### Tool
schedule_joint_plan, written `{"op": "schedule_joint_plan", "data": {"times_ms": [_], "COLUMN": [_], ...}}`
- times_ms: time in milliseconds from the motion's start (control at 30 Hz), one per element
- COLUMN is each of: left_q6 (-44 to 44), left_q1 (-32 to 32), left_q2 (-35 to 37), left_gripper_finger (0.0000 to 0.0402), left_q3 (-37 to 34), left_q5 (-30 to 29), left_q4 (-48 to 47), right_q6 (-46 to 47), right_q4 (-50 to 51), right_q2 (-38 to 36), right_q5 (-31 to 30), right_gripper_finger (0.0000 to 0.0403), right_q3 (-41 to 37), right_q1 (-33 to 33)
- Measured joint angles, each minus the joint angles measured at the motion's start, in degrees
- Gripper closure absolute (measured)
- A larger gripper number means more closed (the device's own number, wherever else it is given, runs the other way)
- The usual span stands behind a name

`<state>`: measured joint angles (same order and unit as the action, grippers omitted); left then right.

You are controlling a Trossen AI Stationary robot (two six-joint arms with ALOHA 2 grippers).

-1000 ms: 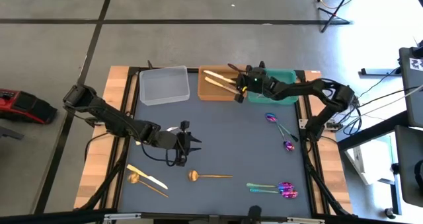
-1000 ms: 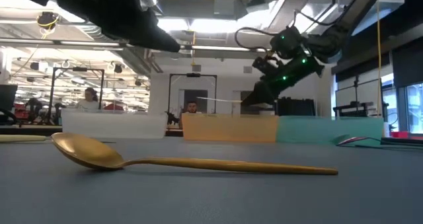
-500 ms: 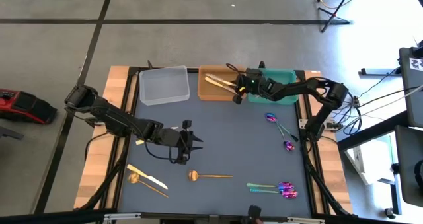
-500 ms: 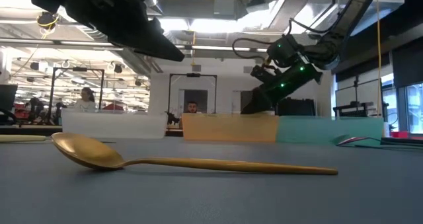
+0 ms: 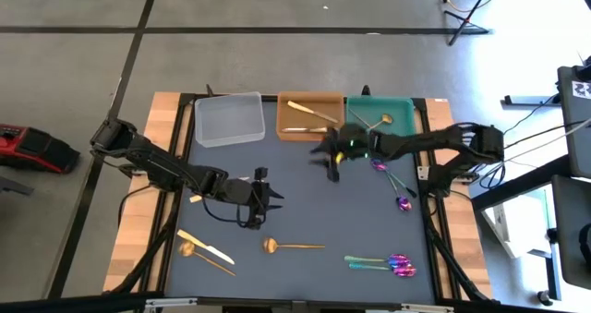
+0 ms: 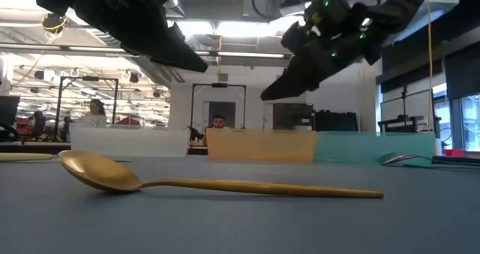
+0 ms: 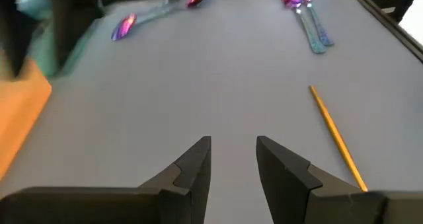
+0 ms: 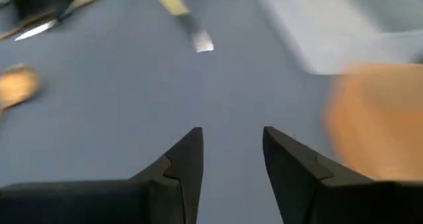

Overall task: Sort silverware by color (type)
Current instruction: Put the yellow table knife into the orange bin

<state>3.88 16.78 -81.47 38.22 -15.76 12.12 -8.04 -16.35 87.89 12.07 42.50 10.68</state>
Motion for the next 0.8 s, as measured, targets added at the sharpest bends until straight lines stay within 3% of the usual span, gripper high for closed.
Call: {"op": "schedule_joint_plan", "data": {"times_ms": [200, 433, 633, 800], "left_q6": [9.4, 28.9, 45.0, 48.2], "left_q1": [1.0, 1.5, 0.4, -1.1], "left_q2": [1.3, 7.0, 8.5, 7.3], "left_gripper_finger": [0.0285, 0.0285, 0.0285, 0.0285], "left_q3": [0.0, 0.0, 0.0, 0.0], "left_q5": [-0.1, 0.3, 0.0, 0.5], "left_q4": [-12.6, -40.2, -61.1, -67.9], "right_q6": [-2.0, -0.8, -2.5, -2.4], "right_q4": [-0.4, 0.7, -3.3, -3.3], "right_q2": [3.3, 6.7, 9.8, 9.9], "right_q5": [-4.8, -10.6, -15.6, -16.6], "right_gripper_finger": [0.0260, 0.0260, 0.0260, 0.0260], "right_q3": [0.0, 0.0, 0.0, 0.0], "right_q1": [-12.0, -21.5, -23.5, -23.4]}}
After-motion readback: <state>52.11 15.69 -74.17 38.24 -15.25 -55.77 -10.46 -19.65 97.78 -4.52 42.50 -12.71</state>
